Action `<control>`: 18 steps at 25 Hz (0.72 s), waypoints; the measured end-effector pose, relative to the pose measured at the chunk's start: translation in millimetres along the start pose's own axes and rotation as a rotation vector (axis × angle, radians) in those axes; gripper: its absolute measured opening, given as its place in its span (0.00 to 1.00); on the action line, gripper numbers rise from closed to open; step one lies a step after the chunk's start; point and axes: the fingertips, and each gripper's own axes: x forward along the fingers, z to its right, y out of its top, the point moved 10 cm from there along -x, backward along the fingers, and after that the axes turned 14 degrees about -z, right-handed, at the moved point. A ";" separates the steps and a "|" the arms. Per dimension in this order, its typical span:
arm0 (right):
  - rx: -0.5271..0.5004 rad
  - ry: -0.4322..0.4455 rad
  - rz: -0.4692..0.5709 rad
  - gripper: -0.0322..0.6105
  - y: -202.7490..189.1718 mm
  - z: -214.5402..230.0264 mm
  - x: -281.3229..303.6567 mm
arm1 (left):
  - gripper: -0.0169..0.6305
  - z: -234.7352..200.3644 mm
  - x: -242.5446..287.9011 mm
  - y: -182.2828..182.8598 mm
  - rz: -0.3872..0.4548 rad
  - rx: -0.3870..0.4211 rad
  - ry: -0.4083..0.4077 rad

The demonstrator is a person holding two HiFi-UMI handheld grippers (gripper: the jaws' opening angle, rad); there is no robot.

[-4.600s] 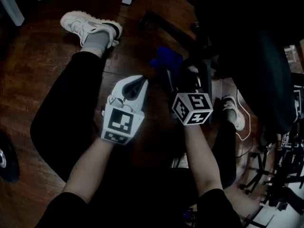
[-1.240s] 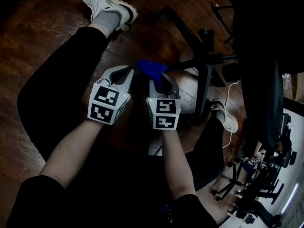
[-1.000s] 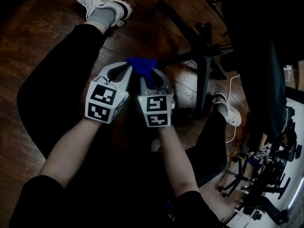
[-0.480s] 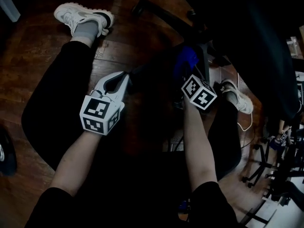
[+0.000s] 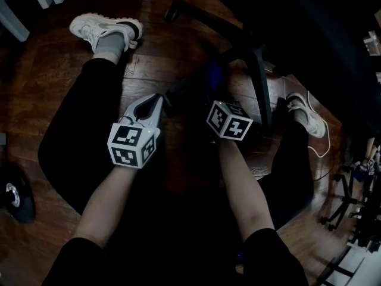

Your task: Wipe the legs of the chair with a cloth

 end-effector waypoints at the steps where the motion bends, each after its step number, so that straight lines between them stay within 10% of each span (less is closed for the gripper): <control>1: -0.012 0.012 -0.010 0.22 -3.5 -5.0 -0.2 | 0.05 -0.3 -1.0 -0.7 -0.002 -0.007 0.003; 18: -0.253 0.132 -0.080 0.22 -39.2 -81.6 -3.1 | 0.05 1.5 -7.1 1.9 -0.012 -0.037 0.002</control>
